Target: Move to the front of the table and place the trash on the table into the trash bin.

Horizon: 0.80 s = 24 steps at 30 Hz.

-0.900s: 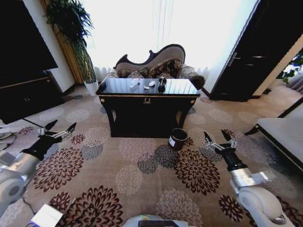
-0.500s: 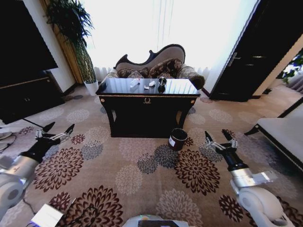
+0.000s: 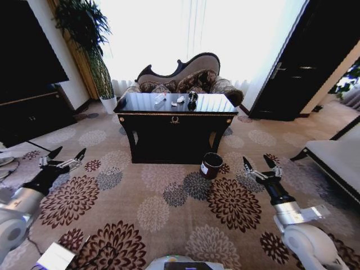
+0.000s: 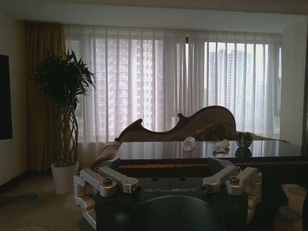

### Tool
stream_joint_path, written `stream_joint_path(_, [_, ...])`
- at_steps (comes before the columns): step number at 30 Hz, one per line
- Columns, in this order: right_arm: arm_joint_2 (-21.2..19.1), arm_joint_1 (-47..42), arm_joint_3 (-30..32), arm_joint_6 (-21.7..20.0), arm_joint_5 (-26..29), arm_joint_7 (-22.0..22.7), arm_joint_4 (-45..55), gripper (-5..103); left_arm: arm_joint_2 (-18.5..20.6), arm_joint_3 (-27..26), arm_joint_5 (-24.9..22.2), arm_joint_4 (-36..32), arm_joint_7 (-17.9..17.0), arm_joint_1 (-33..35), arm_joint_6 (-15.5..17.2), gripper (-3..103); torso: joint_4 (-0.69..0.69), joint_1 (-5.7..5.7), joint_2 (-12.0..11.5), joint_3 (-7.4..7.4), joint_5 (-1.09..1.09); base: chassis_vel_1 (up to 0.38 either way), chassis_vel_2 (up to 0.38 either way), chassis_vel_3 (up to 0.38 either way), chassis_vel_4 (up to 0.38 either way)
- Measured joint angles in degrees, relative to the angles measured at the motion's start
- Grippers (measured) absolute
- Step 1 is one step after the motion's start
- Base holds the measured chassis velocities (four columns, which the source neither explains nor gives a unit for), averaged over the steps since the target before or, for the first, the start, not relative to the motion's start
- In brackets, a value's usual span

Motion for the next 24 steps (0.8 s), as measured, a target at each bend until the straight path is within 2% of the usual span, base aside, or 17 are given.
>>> stream_joint_path(9, [0.22, -0.05, -0.08, 0.17, -0.23, -0.09, 0.04, 100, -0.03, 0.15, -0.1, 0.05, 0.04, -0.06, 0.03, 100, 0.0, -0.02, 0.01, -0.01, 0.0, -0.025, 0.021, 0.025, -0.021])
stream_joint_path(24, [0.69, 0.21, -0.62, 0.35, -0.76, -0.1, -0.31, 100, 0.15, 0.38, -0.21, 0.07, -0.17, 0.27, 0.2, 100, 0.0, 0.01, 0.0, 0.01, 0.0, -0.16, 0.152, 0.168, -0.151])
